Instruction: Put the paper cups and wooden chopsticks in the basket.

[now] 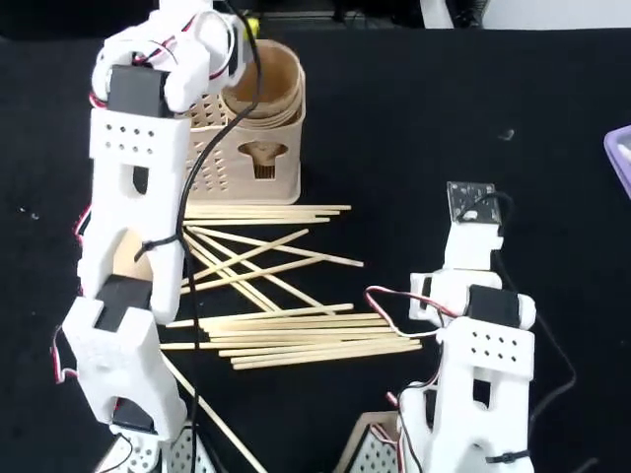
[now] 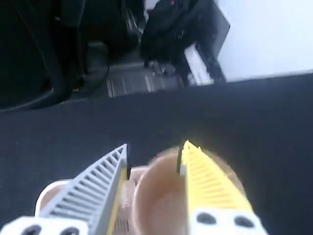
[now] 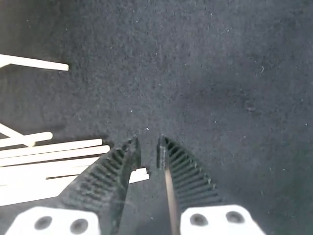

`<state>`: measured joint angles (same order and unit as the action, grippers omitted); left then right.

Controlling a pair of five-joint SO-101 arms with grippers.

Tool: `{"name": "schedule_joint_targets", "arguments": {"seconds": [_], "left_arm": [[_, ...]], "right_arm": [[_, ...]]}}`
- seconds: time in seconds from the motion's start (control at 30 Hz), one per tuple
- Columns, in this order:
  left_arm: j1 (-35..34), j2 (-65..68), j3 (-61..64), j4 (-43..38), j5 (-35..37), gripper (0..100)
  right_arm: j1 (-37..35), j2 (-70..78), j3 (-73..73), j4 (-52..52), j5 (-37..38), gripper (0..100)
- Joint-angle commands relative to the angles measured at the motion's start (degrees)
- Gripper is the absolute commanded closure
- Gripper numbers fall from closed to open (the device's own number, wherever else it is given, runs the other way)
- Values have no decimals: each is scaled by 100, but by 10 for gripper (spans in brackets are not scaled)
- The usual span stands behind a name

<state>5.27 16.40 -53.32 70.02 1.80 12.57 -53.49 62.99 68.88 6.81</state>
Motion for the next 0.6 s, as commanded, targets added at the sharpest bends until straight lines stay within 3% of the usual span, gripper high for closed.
{"name": "schedule_joint_targets", "arguments": {"seconds": [0.0,0.17,0.33,0.57], "left_arm": [[-75,-193,-163,-334,343,815],[-92,-563,-321,554,255,815],[-391,-976,-567,1345,-484,815],[-1578,-1459,-567,2479,-527,814]], "right_arm": [[-70,-145,-22,-105,-62,925],[-70,-163,-22,-105,-62,924],[-70,-154,-22,-114,-62,923],[-79,-145,-22,-185,-62,923]]}}
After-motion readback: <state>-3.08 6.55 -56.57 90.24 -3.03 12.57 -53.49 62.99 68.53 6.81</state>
